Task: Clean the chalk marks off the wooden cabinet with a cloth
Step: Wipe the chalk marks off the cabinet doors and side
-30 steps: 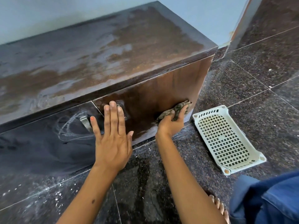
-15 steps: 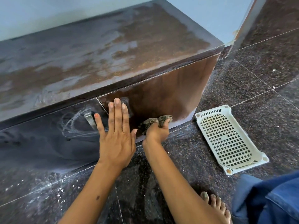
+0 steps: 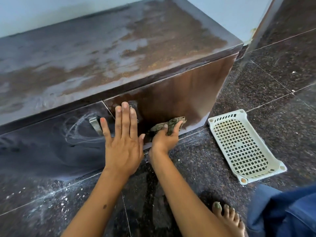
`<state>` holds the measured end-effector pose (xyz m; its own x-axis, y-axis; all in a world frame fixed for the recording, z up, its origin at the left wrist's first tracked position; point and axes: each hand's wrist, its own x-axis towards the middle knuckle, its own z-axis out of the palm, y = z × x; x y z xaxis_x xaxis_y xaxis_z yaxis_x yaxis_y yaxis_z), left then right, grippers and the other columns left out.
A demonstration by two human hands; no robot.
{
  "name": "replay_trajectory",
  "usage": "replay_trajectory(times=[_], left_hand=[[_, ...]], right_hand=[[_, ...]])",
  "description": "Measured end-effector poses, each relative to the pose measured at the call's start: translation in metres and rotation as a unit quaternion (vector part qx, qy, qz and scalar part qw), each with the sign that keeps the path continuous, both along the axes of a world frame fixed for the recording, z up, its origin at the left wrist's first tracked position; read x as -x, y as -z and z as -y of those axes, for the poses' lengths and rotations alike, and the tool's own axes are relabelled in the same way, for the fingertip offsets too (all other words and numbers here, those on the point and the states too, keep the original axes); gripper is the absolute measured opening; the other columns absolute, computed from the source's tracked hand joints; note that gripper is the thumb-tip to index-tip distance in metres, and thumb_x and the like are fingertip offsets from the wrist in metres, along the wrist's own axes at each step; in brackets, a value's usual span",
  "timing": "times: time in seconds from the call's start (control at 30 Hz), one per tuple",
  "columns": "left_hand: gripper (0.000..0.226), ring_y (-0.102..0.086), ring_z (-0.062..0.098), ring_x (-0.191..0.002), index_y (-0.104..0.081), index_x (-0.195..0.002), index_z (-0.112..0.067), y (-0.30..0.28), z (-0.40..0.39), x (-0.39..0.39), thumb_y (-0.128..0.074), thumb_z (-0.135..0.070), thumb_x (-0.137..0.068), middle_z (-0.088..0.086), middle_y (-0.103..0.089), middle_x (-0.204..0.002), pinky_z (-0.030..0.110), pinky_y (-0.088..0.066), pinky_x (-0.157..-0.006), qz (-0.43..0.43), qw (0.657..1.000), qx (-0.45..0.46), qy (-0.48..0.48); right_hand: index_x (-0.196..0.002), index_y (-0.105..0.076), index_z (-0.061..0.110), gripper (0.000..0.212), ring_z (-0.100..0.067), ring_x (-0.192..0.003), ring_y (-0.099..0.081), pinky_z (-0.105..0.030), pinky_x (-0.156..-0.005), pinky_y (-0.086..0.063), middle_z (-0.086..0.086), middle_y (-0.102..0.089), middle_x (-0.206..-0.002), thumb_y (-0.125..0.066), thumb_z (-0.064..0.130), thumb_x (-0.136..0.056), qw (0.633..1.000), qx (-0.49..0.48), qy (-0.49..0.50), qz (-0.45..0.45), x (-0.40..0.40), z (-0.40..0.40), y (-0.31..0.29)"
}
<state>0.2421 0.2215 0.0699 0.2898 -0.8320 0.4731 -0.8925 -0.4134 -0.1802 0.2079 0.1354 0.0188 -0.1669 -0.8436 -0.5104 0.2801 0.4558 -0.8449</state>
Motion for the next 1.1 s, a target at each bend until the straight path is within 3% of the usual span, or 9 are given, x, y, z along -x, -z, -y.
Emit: replay_trajectory(times=[0.13, 0.23, 0.4, 0.5, 0.6, 0.67, 0.8, 0.93, 1.1], left_hand=[[0.078, 0.013, 0.027, -0.146, 0.002, -0.149, 0.000, -0.001, -0.001, 0.001, -0.041, -0.033, -0.093, 0.012, 0.019, -0.156, 0.054, 0.011, -0.114, 0.007, 1.000, -0.005, -0.009], [0.077, 0.011, 0.027, -0.146, 0.002, -0.149, -0.001, -0.002, -0.002, 0.002, -0.039, -0.034, -0.094, 0.012, 0.018, -0.157, 0.055, 0.008, -0.114, -0.002, 1.000, -0.007, -0.007], [0.078, 0.013, 0.028, -0.146, 0.005, -0.149, -0.001, -0.002, 0.000, 0.002, -0.039, -0.035, -0.094, 0.012, 0.020, -0.156, 0.054, 0.011, -0.114, -0.004, 1.000, -0.011, -0.011], [0.078, 0.014, 0.028, -0.145, 0.004, -0.148, 0.001, -0.001, 0.001, 0.003, -0.039, -0.035, -0.094, 0.012, 0.022, -0.155, 0.055, 0.012, -0.113, -0.009, 1.000, -0.013, -0.018], [0.077, 0.013, 0.028, -0.145, 0.002, -0.147, 0.003, 0.000, 0.000, 0.003, -0.039, -0.035, -0.094, 0.012, 0.022, -0.155, 0.055, 0.011, -0.113, -0.007, 1.000, -0.008, -0.021], [0.077, 0.013, 0.028, -0.146, 0.003, -0.148, 0.002, -0.001, 0.002, 0.004, -0.037, -0.036, -0.094, 0.012, 0.021, -0.156, 0.055, 0.011, -0.113, -0.007, 1.000, -0.008, -0.018], [0.076, 0.011, 0.029, -0.146, 0.003, -0.148, 0.002, -0.002, 0.002, 0.005, -0.035, -0.036, -0.094, 0.013, 0.019, -0.156, 0.056, 0.009, -0.114, -0.009, 1.000, -0.017, -0.020], [0.075, 0.009, 0.029, -0.146, -0.001, -0.148, 0.003, -0.004, 0.000, 0.005, -0.035, -0.036, -0.094, 0.013, 0.016, -0.156, 0.056, 0.009, -0.114, -0.010, 1.000, -0.019, -0.020], [0.074, 0.010, 0.027, -0.146, 0.000, -0.148, 0.001, -0.007, -0.001, 0.006, -0.032, -0.037, -0.094, 0.012, 0.017, -0.157, 0.054, 0.012, -0.114, -0.006, 1.000, -0.019, -0.018]], right_hand=[[-0.142, -0.042, 0.018, 0.056, -0.021, -0.110, -0.056, -0.023, -0.099, -0.041, -0.008, -0.053, -0.135, -0.047, -0.005, -0.091, 0.999, -0.043, 0.014, -0.014, 0.022, 0.046, 0.037], [-0.119, -0.057, 0.012, 0.046, -0.020, -0.079, -0.059, -0.031, -0.073, -0.056, -0.013, -0.062, -0.113, -0.035, -0.014, -0.087, 0.994, -0.099, 0.013, 0.035, 0.055, 0.091, 0.059], [-0.143, -0.038, 0.011, 0.056, -0.016, -0.119, -0.052, -0.024, -0.107, -0.036, 0.000, -0.051, -0.133, -0.044, -0.004, -0.090, 0.992, 0.067, 0.061, -0.082, 0.050, 0.088, 0.020], [-0.142, -0.038, 0.007, 0.053, -0.012, -0.129, -0.040, -0.013, -0.110, -0.027, -0.012, -0.044, -0.143, -0.045, 0.001, -0.090, 0.953, 0.253, 0.070, -0.153, 0.031, 0.059, 0.008], [-0.141, -0.037, 0.004, 0.052, 0.009, -0.125, -0.028, 0.000, -0.102, -0.018, -0.014, -0.039, -0.146, -0.044, -0.007, -0.091, 0.933, 0.303, 0.084, -0.176, 0.028, 0.053, 0.009], [-0.142, -0.037, 0.006, 0.053, 0.001, -0.130, -0.036, -0.013, -0.109, -0.023, -0.012, -0.041, -0.145, -0.043, -0.005, -0.090, 0.940, 0.281, 0.089, -0.170, 0.032, 0.064, 0.021], [-0.143, -0.038, 0.014, 0.057, -0.016, -0.120, -0.050, -0.023, -0.107, -0.035, -0.007, -0.054, -0.133, -0.044, -0.005, -0.090, 0.994, 0.045, 0.026, -0.095, 0.053, 0.094, 0.070], [-0.133, -0.052, 0.010, 0.044, -0.029, -0.112, -0.058, -0.038, -0.100, -0.046, -0.013, -0.060, -0.126, -0.046, -0.002, -0.091, 0.992, -0.100, -0.058, -0.054, 0.074, 0.102, 0.103], [-0.145, -0.034, 0.019, 0.061, -0.014, -0.117, -0.049, -0.009, -0.098, -0.028, -0.007, -0.053, -0.133, -0.043, -0.006, -0.090, 0.987, 0.065, -0.017, -0.147, 0.066, 0.095, 0.079]])
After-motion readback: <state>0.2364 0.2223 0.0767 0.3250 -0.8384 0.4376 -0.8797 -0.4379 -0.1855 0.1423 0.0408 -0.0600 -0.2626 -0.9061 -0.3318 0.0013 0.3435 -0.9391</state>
